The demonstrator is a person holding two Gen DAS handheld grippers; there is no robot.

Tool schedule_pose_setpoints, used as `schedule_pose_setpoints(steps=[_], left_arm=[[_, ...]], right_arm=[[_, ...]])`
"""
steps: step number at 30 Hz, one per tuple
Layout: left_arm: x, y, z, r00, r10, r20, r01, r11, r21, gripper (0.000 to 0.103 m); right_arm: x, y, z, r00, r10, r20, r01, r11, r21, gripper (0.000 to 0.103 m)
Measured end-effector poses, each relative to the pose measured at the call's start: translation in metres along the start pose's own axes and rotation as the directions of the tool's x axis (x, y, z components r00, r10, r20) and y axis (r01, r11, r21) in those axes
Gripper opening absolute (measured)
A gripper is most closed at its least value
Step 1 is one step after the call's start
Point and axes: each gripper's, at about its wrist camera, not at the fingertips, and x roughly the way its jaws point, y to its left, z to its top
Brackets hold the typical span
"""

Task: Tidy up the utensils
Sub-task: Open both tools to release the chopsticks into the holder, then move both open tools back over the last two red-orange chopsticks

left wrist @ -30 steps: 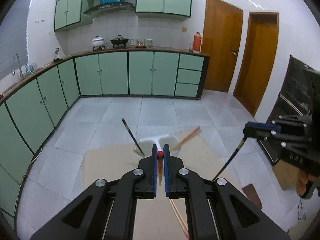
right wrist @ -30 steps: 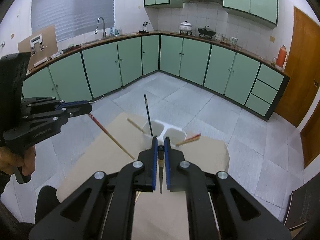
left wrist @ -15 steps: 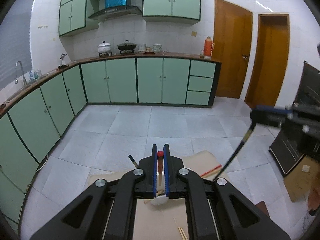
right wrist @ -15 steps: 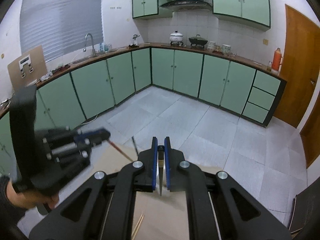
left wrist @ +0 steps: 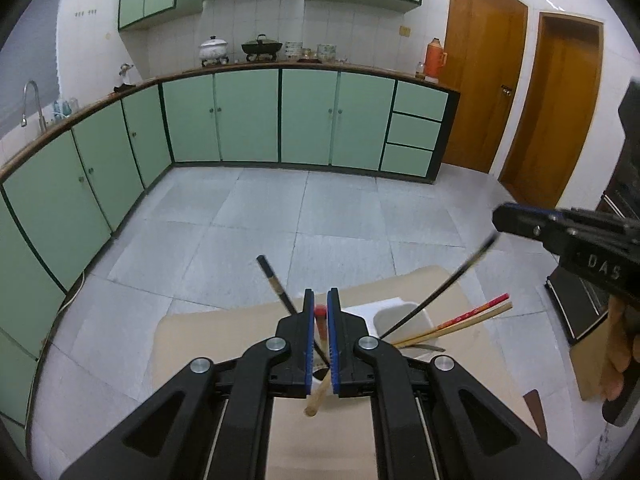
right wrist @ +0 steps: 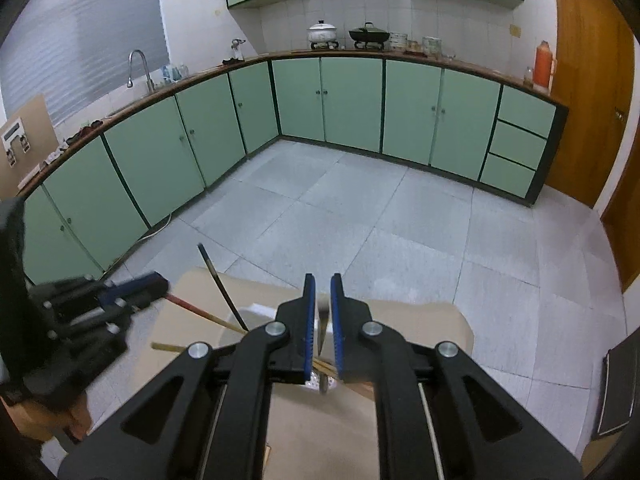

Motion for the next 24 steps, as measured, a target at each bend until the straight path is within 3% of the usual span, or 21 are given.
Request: schedule_pose_setpoints(steps=[5,9,11,14,18,22,24], left_arm=[[-0.029,0.001,-0.004,0.999,-0.013,0.052,0.011,1.000,0.025,0.021],[-0.074,0.002,-0.017,0.991,-0.025,0.133,0.020,0.999,0.035,0.034],[-0.100,0.003,-0.032,0.981,-0.024,0.190,0.018,0.999,0.031,0.050],[-0.135,0.005,-0.069,0.963,-0.002,0.270,0.000,1.000,0.005,0.064],[-0.167,-0.003,-0.141,0.936,0.050,0.347,-0.054,0.999,0.000,0.081],[-0.179,-0.011,-0.211,0.931,0.064,0.358,-0.060,0.998,-0.023,0.097],[-0.180,-0.016,-0.241,0.933,0.068,0.353,-0.058,0.998,-0.040,0.097]], right_arm=[[-0.024,-0.004,-0.009,0.999,0.019,0.043,-0.019,1.000,0.011,0.015],[-0.072,-0.001,-0.033,0.990,0.027,0.136,-0.025,0.999,-0.020,0.017],[-0.094,0.001,-0.053,0.983,0.025,0.184,-0.019,0.999,-0.035,0.020],[-0.120,0.004,-0.108,0.970,0.024,0.242,-0.015,0.999,-0.038,0.023],[-0.133,0.020,-0.207,0.962,-0.017,0.274,0.035,0.998,-0.061,0.030],[-0.132,0.041,-0.300,0.969,-0.019,0.247,0.032,0.998,-0.051,0.040],[-0.127,0.055,-0.342,0.976,-0.022,0.218,0.037,0.997,-0.066,0.041]])
